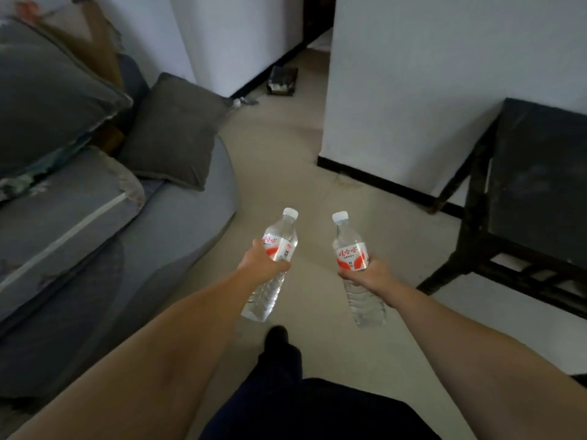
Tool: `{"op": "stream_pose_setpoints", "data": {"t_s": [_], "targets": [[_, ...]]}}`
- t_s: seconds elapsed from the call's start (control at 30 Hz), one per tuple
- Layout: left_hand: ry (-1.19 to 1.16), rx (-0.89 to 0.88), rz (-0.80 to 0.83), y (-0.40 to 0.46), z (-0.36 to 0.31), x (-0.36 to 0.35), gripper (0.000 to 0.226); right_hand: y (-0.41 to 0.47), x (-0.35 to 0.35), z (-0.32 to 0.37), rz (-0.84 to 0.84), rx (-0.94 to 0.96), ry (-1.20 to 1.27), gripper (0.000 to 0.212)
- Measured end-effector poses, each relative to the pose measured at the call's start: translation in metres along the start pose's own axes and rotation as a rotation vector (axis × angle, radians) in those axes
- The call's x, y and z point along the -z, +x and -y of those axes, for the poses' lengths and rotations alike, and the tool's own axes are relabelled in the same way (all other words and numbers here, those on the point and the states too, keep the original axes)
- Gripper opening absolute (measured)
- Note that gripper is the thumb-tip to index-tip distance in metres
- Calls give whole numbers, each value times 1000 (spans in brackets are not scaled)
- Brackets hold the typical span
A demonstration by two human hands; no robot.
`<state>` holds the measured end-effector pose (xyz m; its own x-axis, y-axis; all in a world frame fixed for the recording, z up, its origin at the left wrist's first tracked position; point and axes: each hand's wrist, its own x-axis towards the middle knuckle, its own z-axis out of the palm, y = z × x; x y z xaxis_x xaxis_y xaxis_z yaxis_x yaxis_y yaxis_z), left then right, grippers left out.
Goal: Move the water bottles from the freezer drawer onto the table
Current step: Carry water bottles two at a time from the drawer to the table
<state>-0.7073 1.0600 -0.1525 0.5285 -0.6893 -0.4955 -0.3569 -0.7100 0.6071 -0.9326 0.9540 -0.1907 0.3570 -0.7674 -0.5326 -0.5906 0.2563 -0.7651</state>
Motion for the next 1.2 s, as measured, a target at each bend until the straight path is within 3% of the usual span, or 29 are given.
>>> {"op": "stream_pose_setpoints", "data": {"t_s": [0.1,0.43,0.6,0.7,1.07,1.2], "targets": [[67,-76,42,60,-44,24,76,35,11,35,-133,-34,91,52],[162,-235,153,200,-159,43,77,114,44,85,-276,-133,275,38],[162,-292,296,253,-211,-3,90,156,89,78,-345,-241,299,37],[150,-323,347,277,-261,-32,82,191,130,75,-385,-259,325,44],[220,-408,340,360,-456,-113,73,282,315,97,-517,-174,398,32],[243,-449,423,372,-507,-155,73,294,361,86,-584,-232,459,58]]}}
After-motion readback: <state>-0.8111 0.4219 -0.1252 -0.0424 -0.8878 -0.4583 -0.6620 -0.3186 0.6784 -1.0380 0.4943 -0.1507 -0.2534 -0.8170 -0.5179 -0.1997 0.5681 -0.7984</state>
